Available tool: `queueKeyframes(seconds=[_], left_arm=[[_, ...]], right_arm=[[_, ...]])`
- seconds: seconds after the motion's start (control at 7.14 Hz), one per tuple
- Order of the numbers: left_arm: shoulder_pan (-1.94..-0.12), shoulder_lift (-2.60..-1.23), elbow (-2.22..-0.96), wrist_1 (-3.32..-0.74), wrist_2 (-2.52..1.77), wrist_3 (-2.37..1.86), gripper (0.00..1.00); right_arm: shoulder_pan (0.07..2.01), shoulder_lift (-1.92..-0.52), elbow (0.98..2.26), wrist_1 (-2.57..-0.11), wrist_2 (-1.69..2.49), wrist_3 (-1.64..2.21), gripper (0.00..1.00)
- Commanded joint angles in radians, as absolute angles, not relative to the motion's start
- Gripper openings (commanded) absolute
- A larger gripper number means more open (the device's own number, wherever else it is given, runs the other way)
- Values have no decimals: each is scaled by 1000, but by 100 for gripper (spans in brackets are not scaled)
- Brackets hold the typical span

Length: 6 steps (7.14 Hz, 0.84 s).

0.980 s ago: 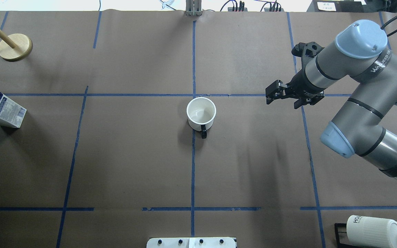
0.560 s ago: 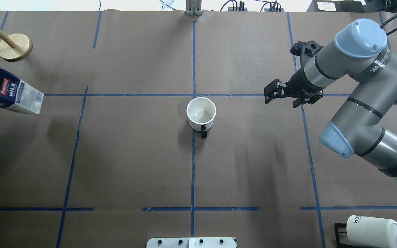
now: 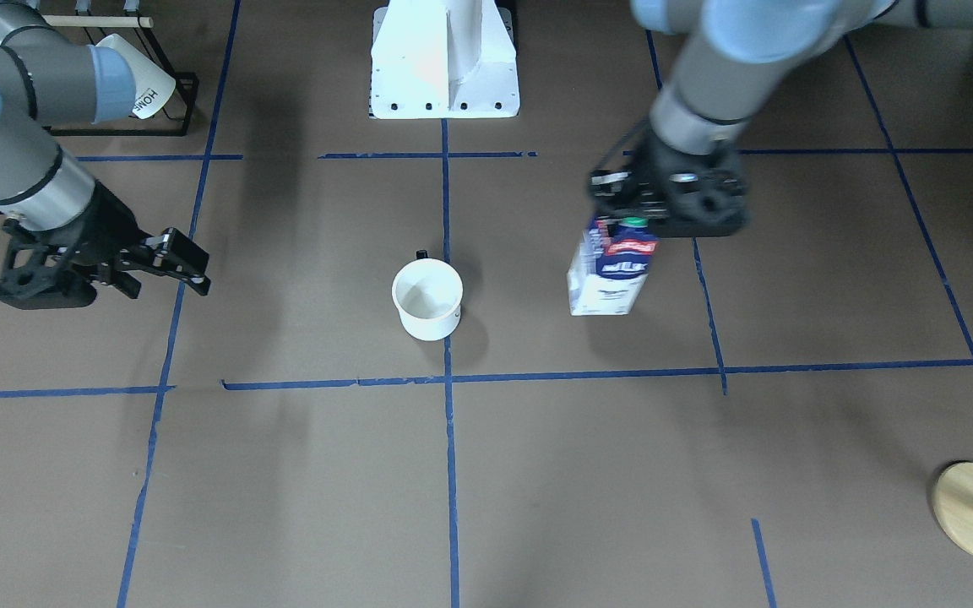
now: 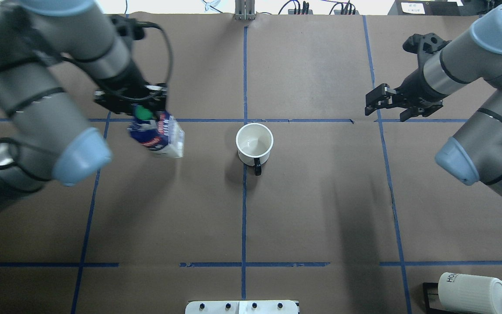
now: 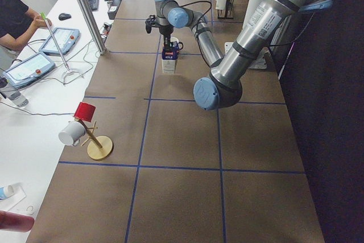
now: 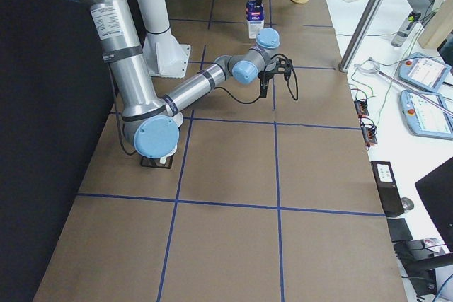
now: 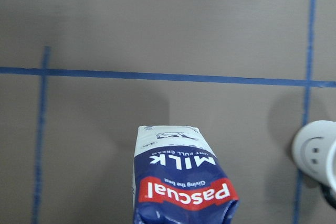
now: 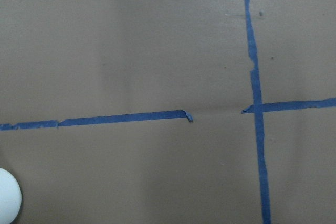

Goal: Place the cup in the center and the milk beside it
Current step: 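Carry the milk carton with the left gripper beside the mug and lower it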

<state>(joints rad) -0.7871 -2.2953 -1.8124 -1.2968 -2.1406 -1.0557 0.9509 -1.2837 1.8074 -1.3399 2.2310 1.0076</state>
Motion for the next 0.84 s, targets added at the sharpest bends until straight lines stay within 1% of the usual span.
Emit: queueKeyframes(seconds=[0.0,0.14,0.42,0.56,0.7], left_arm=[[-704,-2433,-1668,-1349,-2109,-1164,2],[-690,-2433,-1660,-1371,-2109,-1183,3],[-670,-2434,-1657,-1376,-2109,-1193,6],[-670,-2433,-1655,-1377,-2108,-1192,8],[-670,-2433,-1646,-1379,-2086,-1192,33]], right_arm=[[968,-1339,1796,-1339,2226,957,100],[966,-1330,1769,-1338,2224,906,100],[968,-1330,1769,-1338,2229,911,100],[966,-1330,1767,-1338,2229,917,100],[966,-1330,1769,-1338,2227,919,100]])
